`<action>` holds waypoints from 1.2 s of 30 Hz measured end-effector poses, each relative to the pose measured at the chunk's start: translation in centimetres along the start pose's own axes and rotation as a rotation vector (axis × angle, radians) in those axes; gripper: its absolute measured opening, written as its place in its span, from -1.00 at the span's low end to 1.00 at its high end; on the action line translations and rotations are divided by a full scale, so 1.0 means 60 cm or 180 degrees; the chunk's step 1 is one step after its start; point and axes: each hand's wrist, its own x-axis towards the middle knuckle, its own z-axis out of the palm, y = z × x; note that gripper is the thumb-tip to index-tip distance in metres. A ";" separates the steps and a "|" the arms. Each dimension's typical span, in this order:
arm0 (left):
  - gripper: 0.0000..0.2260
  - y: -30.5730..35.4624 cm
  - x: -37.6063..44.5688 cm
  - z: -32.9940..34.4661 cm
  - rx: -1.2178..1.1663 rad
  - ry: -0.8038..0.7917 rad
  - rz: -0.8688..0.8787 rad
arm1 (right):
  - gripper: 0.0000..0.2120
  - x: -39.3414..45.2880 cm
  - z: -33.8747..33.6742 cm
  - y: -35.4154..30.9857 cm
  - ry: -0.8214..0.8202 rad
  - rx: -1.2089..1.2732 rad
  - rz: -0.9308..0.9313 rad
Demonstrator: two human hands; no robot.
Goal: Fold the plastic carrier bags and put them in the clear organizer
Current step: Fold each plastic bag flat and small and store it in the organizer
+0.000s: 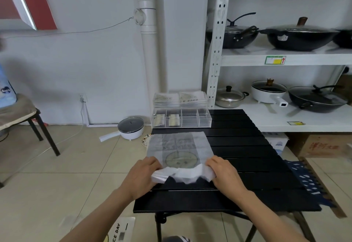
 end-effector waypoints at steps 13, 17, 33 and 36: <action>-0.57 0.014 -0.014 0.008 -0.0639 -0.0209 -0.0133 | -0.49 0.012 -0.024 0.017 -0.0752 -0.0003 0.0358; -0.64 0.016 -0.018 0.001 -0.0877 -0.0359 -0.0422 | -0.32 0.006 -0.052 0.016 -0.1216 0.0245 0.0247; -0.71 0.044 -0.035 -0.023 0.0048 -0.0731 -0.0643 | -0.90 0.004 -0.064 -0.035 -0.0717 -0.0219 0.0231; -0.82 0.057 -0.041 -0.020 0.0182 -0.0331 -0.0571 | -0.98 -0.004 -0.061 -0.040 -0.0382 -0.0367 0.0078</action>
